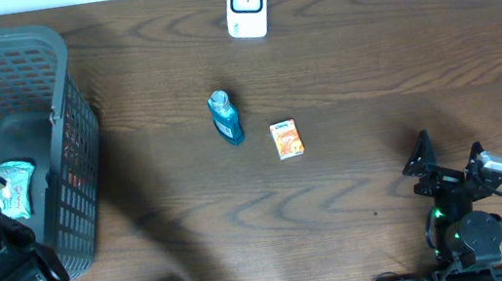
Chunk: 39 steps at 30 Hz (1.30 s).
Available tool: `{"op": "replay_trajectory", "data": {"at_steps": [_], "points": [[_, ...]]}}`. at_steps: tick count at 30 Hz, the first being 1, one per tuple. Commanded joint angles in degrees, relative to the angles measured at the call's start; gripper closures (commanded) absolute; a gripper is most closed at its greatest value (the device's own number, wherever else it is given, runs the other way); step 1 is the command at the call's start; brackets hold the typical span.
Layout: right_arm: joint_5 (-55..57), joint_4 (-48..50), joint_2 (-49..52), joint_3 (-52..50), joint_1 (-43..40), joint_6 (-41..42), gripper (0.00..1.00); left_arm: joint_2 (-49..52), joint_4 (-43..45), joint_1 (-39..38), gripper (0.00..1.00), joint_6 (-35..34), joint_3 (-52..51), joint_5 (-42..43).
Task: Scan the item barcode
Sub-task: 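Lift the yellow snack bag out of the basket with the left gripper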
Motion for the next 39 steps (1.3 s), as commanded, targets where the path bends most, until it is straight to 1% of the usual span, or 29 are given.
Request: {"op": "replay_trajectory", "data": {"at_steps": [1, 3, 4, 5, 6, 7, 8, 10, 11, 16, 18, 23, 29, 36, 38, 39], "points": [[0.1, -0.3, -0.3, 0.0, -0.2, 0.2, 0.01, -3.4, 0.8, -0.1, 0.93, -0.7, 0.8, -2.3], [0.1, -0.3, -0.3, 0.0, -0.2, 0.2, 0.01, -5.2, 0.7, -0.1, 0.93, -3.3, 0.8, 1.5], [0.1, -0.3, -0.3, -0.1, -0.2, 0.2, 0.01, -6.3, 0.7, -0.1, 0.93, -4.5, 0.8, 6.3], [0.1, -0.3, -0.3, -0.1, -0.2, 0.2, 0.01, -6.9, 0.7, -0.1, 0.93, -5.4, 0.8, 9.2], [0.1, -0.3, -0.3, -0.1, -0.2, 0.2, 0.01, -7.9, 0.7, -0.1, 0.93, -6.9, 0.8, 14.3], [0.1, -0.3, -0.3, -0.1, -0.2, 0.2, 0.01, -9.0, 0.7, -0.1, 0.93, -9.3, 0.8, 21.3], [0.1, -0.3, -0.3, -0.1, -0.2, 0.2, 0.01, -9.5, 0.7, -0.1, 0.93, -10.6, 0.8, 24.6], [0.1, -0.3, -0.3, 0.0, -0.2, 0.2, 0.01, -10.4, 0.7, -0.2, 0.93, -13.9, 0.8, 34.7], [0.1, -0.3, -0.3, 0.0, -0.2, 0.2, 0.01, -10.6, 0.7, -0.5, 0.93, -15.7, 0.8, 41.0], [0.1, -0.3, -0.3, 0.0, -0.2, 0.2, 0.01, -9.8, -0.2, -3.5, 0.93, -16.7, 0.7, 60.5], [0.1, -0.3, -0.3, 0.0, -0.2, 0.2, 0.01, -9.2, -0.6, -7.0, 0.93, -14.7, 0.5, 66.5], [0.1, -0.3, -0.3, -0.1, -0.2, 0.2, 0.01, -9.0, -0.2, -15.1, 0.93, -12.2, 0.4, 67.5], [0.1, -0.3, -0.3, 0.0, -0.2, 0.2, 0.01, -7.9, 0.1, -26.9, 0.93, -10.0, 0.4, 62.6], [0.1, -0.3, -0.3, -0.1, -0.2, 0.2, 0.01, -2.2, 0.5, -43.1, 0.92, -8.2, 0.4, 51.2], [0.1, -0.3, -0.3, 0.0, -0.2, 0.2, 0.01, 2.2, 1.7, -51.1, 0.93, -7.5, 0.4, 45.5], [0.1, -0.3, -0.3, -0.1, -0.2, 0.2, 0.01, 3.8, 2.4, -53.5, 0.93, -7.1, 0.4, 44.0]]}}
